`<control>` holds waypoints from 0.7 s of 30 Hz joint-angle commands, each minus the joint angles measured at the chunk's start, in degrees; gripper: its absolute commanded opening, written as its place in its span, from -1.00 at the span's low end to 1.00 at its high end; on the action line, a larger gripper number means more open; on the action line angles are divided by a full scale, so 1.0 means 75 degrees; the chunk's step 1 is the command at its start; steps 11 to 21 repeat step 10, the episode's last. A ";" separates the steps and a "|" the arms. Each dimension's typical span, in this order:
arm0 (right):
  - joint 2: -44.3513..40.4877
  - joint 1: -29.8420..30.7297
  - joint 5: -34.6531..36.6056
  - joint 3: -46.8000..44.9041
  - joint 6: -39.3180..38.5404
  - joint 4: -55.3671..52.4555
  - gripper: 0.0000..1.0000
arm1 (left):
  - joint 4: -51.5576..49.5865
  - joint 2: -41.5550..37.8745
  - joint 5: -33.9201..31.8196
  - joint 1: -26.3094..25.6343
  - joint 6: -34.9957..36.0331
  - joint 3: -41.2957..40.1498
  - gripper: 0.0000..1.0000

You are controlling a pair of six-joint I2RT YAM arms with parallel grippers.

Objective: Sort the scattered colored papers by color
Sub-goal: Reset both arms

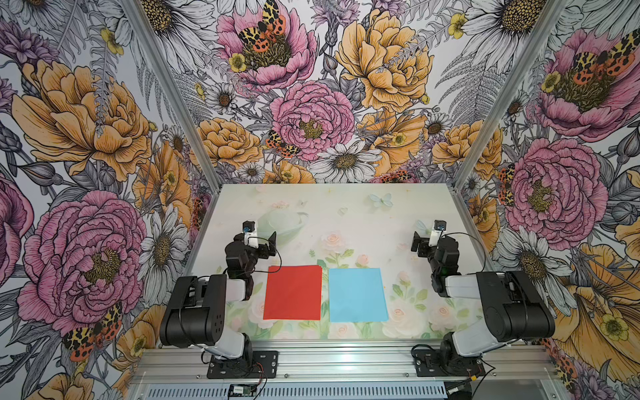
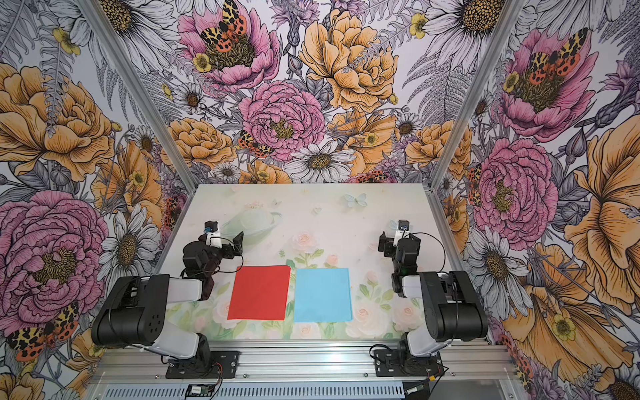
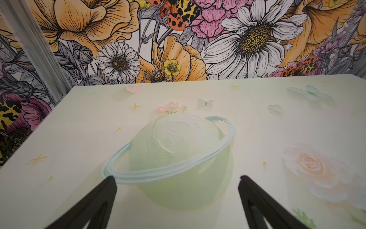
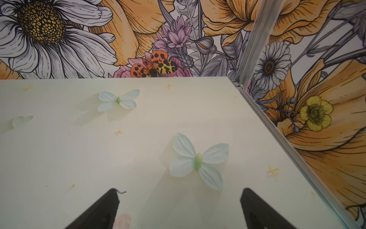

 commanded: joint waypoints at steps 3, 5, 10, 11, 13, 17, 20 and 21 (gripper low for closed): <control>-0.0048 -0.0050 -0.0180 0.0198 -0.0022 -0.0045 0.99 | -0.0041 0.0052 0.0166 0.0037 0.0068 0.0104 0.98; -0.0048 -0.0052 -0.0185 0.0198 -0.0019 -0.0042 0.99 | -0.0071 0.0054 0.0148 0.0033 0.0069 0.0118 0.98; -0.0049 -0.0056 -0.0182 0.0195 -0.0017 -0.0041 0.99 | -0.0031 0.0043 0.0141 0.0035 0.0057 0.0083 0.98; -0.0049 -0.0056 -0.0182 0.0195 -0.0017 -0.0041 0.99 | -0.0031 0.0043 0.0141 0.0035 0.0057 0.0083 0.98; -0.0049 -0.0056 -0.0182 0.0195 -0.0017 -0.0041 0.99 | -0.0031 0.0043 0.0141 0.0035 0.0057 0.0083 0.98; -0.0049 -0.0056 -0.0182 0.0195 -0.0017 -0.0041 0.99 | -0.0031 0.0043 0.0141 0.0035 0.0057 0.0083 0.98; -0.0049 -0.0056 -0.0182 0.0195 -0.0017 -0.0041 0.99 | -0.0031 0.0043 0.0141 0.0035 0.0057 0.0083 0.98; -0.0049 -0.0056 -0.0182 0.0195 -0.0017 -0.0041 0.99 | -0.0031 0.0043 0.0141 0.0035 0.0057 0.0083 0.98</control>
